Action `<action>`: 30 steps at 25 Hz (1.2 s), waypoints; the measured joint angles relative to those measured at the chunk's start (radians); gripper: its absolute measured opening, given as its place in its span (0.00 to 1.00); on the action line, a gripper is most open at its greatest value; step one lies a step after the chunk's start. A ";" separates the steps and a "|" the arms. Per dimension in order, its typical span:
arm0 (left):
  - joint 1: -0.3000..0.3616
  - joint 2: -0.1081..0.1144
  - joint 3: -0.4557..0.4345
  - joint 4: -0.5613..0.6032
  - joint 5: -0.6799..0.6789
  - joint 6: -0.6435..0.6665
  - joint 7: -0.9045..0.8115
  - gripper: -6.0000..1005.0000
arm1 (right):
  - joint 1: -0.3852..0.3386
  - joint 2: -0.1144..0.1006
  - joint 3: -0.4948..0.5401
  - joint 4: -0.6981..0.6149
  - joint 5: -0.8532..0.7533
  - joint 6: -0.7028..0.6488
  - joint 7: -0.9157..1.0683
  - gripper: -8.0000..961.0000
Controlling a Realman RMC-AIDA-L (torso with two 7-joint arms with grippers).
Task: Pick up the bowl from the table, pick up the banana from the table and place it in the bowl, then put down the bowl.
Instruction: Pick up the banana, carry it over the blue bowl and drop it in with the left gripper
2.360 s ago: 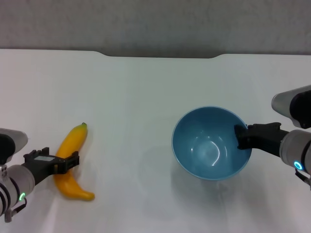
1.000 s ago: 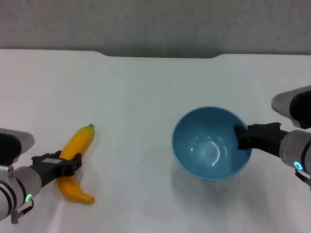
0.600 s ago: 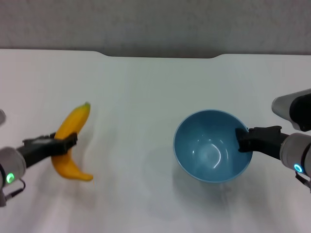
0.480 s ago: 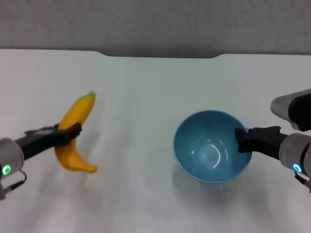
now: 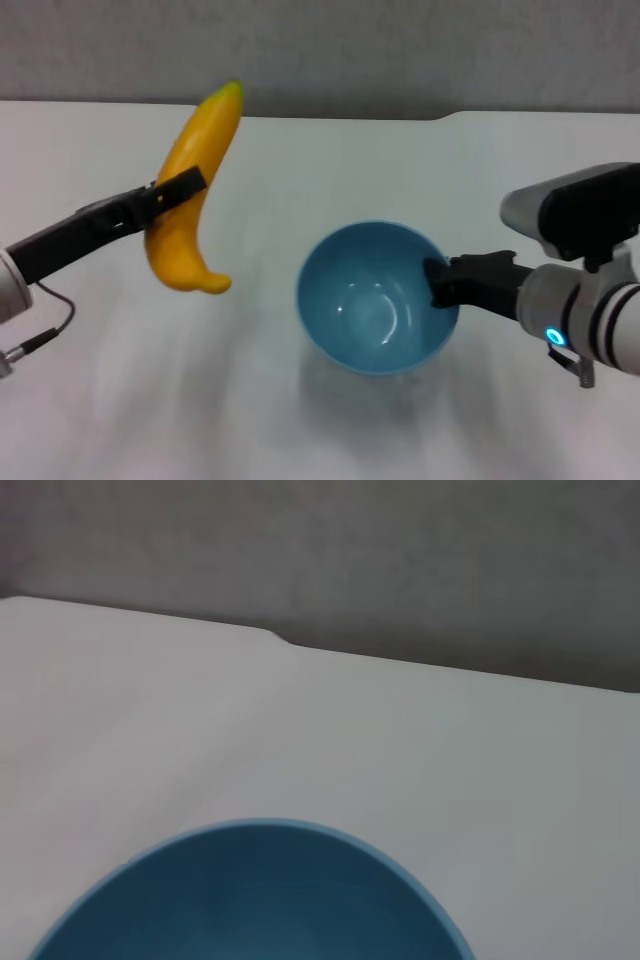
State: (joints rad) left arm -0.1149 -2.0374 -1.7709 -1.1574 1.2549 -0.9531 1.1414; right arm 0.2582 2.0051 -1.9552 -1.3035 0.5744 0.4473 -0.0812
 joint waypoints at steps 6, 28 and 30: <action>-0.050 -0.003 0.094 0.105 -0.208 -0.064 0.126 0.57 | 0.033 0.002 -0.046 0.012 0.054 -0.034 0.000 0.05; -0.104 -0.004 0.319 0.237 -0.477 -0.054 0.431 0.60 | 0.077 0.003 -0.103 0.011 0.099 -0.070 -0.002 0.05; -0.105 -0.004 0.328 0.250 -0.501 -0.054 0.459 0.60 | 0.077 0.003 -0.106 0.007 0.099 -0.070 -0.002 0.05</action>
State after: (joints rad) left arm -0.2204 -2.0418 -1.4426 -0.9069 0.7534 -1.0066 1.6006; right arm 0.3356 2.0080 -2.0609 -1.2968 0.6735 0.3774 -0.0836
